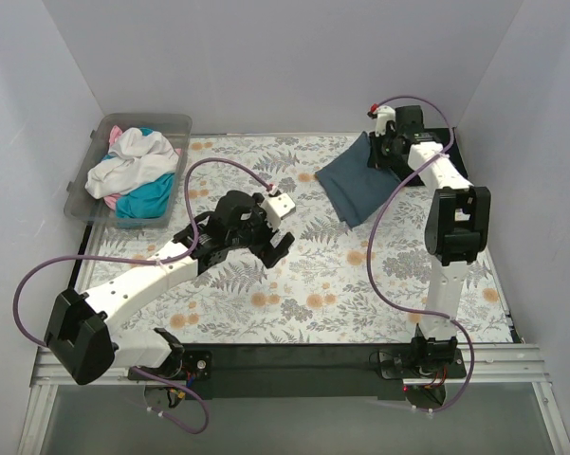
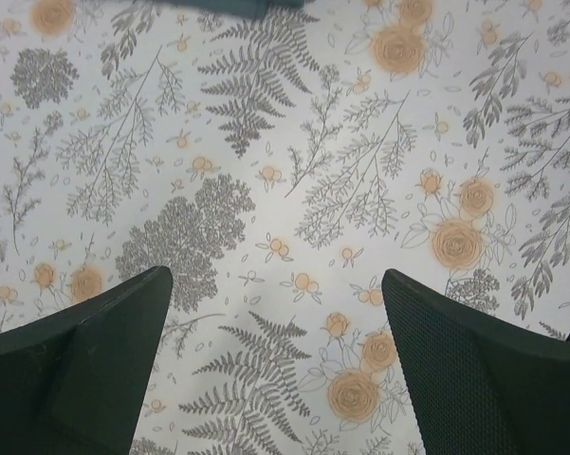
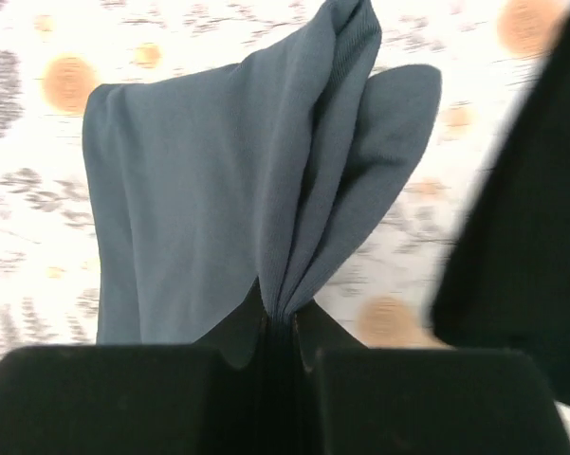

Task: Fold and stack the t-shirts
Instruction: Neatly place the folded tshirt to the corner

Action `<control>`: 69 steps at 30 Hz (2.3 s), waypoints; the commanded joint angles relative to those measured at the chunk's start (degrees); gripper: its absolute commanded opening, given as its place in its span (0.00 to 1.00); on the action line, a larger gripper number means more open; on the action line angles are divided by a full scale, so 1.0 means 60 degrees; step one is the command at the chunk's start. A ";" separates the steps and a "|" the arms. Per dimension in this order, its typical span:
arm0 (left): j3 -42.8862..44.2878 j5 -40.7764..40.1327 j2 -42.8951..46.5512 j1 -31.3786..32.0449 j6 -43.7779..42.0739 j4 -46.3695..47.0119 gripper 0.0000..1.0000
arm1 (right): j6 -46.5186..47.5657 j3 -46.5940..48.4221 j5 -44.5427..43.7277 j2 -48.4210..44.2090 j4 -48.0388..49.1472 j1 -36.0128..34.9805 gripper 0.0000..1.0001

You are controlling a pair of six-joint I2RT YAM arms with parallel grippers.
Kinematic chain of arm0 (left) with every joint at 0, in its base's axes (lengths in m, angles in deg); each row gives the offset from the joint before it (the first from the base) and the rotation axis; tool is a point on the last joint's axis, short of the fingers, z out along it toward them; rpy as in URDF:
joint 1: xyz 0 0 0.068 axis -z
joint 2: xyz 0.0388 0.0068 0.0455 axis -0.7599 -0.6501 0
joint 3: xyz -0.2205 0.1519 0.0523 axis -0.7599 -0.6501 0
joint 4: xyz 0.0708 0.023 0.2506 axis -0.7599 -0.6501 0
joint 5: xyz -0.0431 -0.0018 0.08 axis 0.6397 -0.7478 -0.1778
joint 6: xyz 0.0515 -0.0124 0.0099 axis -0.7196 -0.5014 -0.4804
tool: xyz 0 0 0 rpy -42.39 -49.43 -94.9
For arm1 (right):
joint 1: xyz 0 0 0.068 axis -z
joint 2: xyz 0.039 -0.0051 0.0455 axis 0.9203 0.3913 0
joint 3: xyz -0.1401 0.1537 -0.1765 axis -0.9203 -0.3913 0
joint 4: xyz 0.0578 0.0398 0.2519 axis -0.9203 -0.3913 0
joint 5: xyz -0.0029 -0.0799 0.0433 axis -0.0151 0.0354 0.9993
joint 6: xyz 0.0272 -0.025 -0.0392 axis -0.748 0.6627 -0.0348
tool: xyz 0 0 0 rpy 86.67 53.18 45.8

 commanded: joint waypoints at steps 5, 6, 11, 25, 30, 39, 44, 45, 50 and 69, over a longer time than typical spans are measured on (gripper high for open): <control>-0.0264 -0.0343 0.0659 -0.0152 0.0002 -0.0333 0.94 | 0.2387 0.2092 -0.0369 0.0542 -0.0904 0.0584 0.01; -0.0250 -0.0387 0.0659 -0.0152 -0.0013 -0.0347 0.94 | 0.2533 0.2312 -0.0398 0.0645 -0.0978 0.0614 0.01; -0.0279 -0.0344 0.0644 -0.0181 -0.0013 -0.0377 0.95 | 0.2549 0.3675 -0.0531 0.1071 -0.1169 0.0775 0.01; -0.0294 -0.0270 0.0498 -0.0181 -0.0042 -0.0392 0.96 | 0.2549 0.4818 -0.0487 0.0851 -0.1155 0.0936 0.01; -0.0337 -0.0241 0.0483 -0.0181 -0.0013 -0.0435 0.97 | 0.2564 0.4980 -0.0399 0.0778 -0.1154 0.1053 0.01; -0.0381 -0.0197 0.0439 -0.0181 -0.0013 -0.0494 0.97 | 0.2051 0.5126 -0.0150 0.0602 -0.1111 0.1156 0.01; -0.0513 -0.0197 0.0439 -0.0181 -0.0042 -0.0523 0.97 | 0.1744 0.5141 0.0026 0.0529 -0.1125 0.1417 0.01; -0.0528 -0.0197 0.0425 -0.0181 -0.0027 -0.0509 0.97 | 0.1700 0.5127 0.0041 0.0500 -0.1125 0.1434 0.01; -0.0572 -0.0109 0.0381 -0.0181 -0.0071 -0.0509 0.98 | 0.1466 0.5214 0.0216 0.0295 -0.1140 0.1581 0.01; -0.0660 -0.0095 0.0249 -0.0181 -0.0027 -0.0435 0.98 | 0.1612 0.5229 0.0202 0.0822 -0.0950 0.2108 0.01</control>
